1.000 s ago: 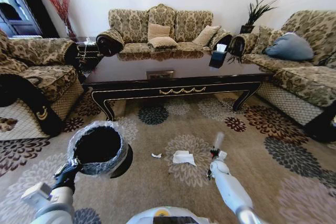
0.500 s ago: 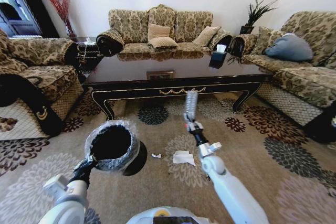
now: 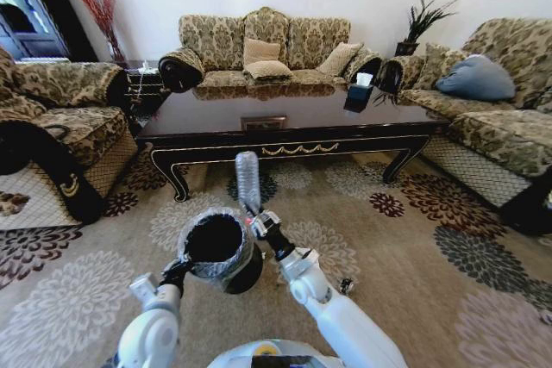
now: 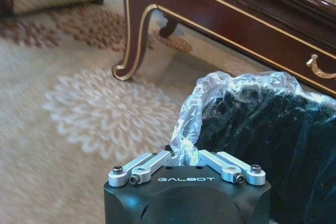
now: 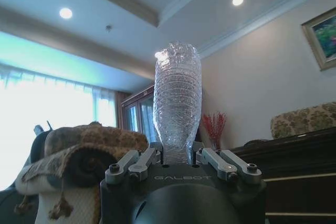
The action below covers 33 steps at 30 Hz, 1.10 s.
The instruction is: Move to the front of the table and pick up the trash from the floor, then place it into the trash bin.
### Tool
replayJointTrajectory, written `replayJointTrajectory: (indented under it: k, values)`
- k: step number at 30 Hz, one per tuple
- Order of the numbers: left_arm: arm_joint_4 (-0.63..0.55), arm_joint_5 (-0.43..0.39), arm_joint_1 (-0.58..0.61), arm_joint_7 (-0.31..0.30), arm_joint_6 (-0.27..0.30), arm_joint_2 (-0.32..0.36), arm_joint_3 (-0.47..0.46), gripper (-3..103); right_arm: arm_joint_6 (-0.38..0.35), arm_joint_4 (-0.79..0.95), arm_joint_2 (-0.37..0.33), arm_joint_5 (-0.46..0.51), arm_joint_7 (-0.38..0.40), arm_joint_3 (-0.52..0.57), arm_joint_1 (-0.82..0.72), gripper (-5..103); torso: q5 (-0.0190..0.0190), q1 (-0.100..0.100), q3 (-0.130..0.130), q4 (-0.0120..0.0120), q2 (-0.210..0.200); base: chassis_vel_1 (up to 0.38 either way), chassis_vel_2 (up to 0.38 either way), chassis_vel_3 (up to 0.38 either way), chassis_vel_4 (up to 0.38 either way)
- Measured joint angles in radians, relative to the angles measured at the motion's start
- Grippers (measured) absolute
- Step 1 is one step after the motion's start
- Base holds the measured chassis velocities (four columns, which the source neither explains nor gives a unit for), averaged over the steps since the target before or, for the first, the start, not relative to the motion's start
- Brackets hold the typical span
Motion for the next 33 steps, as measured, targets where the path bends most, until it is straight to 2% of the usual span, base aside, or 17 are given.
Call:
replayJointTrajectory:
  k: [9,14,17,19,22,23,25,28,31,33]
  values:
    - [0.026,-0.006,-0.008,-0.012,-0.004,-0.045,0.044,4,0.020,-0.016,0.014,-0.041,-0.029,0.013,-0.046,25,0.0000,0.000,0.000,0.0001,0.000,0.000,0.000,0.000,0.000]
    - [-0.006,-0.001,0.012,-0.012,-0.005,-0.057,0.046,4,0.032,-0.025,0.009,-0.073,-0.028,0.052,-0.082,21,0.0001,0.000,0.000,0.0001,0.000,0.000,0.000,0.000,0.000]
    - [-0.028,0.008,0.030,-0.012,-0.006,-0.055,0.036,4,0.043,-0.023,0.001,-0.095,-0.030,0.082,-0.110,37,0.0000,0.000,0.000,0.0000,0.000,0.000,0.000,0.000,0.000]
    - [-0.036,0.009,0.035,-0.011,-0.006,-0.055,0.034,4,0.045,-0.020,0.001,-0.098,-0.031,0.086,-0.116,37,0.0000,0.000,0.000,0.0000,0.000,0.000,0.000,0.000,0.000]
    - [-0.060,0.010,0.052,-0.009,-0.006,-0.053,0.019,4,0.047,-0.012,0.002,-0.107,-0.034,0.097,-0.126,53,0.0000,0.000,0.000,0.0000,0.000,0.000,0.000,0.000,0.000]
    - [-0.060,0.010,0.052,-0.009,-0.006,-0.053,0.019,4,0.047,-0.012,0.002,-0.107,-0.034,0.097,-0.126,53,0.0000,0.000,0.000,0.0000,0.000,0.000,0.000,0.000,0.000]
    - [-0.079,0.011,0.064,-0.009,-0.009,-0.049,0.003,4,0.051,-0.007,0.004,-0.112,-0.043,0.107,-0.135,64,0.0000,0.000,0.000,0.0001,0.000,0.000,0.000,0.000,0.000]
    - [-0.089,0.010,0.072,-0.008,-0.012,-0.046,-0.008,4,0.054,-0.004,0.005,-0.115,-0.052,0.114,-0.143,70,0.0000,0.000,0.000,0.0002,0.000,0.000,0.000,0.000,0.000]
    - [-0.108,0.007,0.091,-0.006,-0.019,-0.039,-0.035,4,0.064,-0.002,0.006,-0.120,-0.079,0.138,-0.163,85,0.0000,0.000,0.000,0.0001,0.000,0.000,0.000,0.000,0.000]
    - [-0.111,0.006,0.094,-0.006,-0.020,-0.038,-0.038,4,0.065,-0.002,0.006,-0.120,-0.082,0.143,-0.166,85,0.0000,0.000,0.000,0.0001,0.000,0.000,0.000,0.000,0.000]
